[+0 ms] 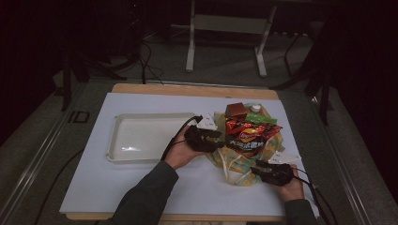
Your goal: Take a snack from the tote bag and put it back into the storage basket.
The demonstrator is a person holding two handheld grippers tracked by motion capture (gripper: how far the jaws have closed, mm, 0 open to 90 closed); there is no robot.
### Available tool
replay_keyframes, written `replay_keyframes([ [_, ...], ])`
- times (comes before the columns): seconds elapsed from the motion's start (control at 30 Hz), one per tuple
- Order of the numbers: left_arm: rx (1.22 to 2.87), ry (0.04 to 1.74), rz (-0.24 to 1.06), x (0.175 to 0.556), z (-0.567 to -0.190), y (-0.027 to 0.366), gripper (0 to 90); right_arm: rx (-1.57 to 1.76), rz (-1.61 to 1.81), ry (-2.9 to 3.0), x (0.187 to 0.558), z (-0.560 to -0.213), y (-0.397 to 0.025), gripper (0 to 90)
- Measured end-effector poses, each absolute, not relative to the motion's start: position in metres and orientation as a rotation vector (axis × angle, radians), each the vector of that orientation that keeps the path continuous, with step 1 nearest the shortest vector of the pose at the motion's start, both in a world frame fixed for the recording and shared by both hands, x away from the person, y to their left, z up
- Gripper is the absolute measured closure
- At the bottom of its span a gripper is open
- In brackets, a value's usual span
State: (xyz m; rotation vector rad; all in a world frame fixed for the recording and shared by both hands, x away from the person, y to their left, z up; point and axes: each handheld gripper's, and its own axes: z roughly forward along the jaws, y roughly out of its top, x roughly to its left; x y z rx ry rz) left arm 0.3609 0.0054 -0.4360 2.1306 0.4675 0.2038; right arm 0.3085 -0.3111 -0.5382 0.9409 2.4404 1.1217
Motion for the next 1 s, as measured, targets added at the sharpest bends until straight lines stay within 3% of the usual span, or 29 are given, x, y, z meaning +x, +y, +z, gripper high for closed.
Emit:
replay_keyframes([
  [0.63,2.126,0.442,0.238,0.373,-0.428,-0.017,59.2,0.940,1.124,2.444,0.309,-0.538,-0.312,58.8],
  [1.0,2.152,0.436,0.310,0.369,-0.428,-0.024,80.8,0.938,1.122,2.444,0.309,-0.538,-0.312,58.7],
])
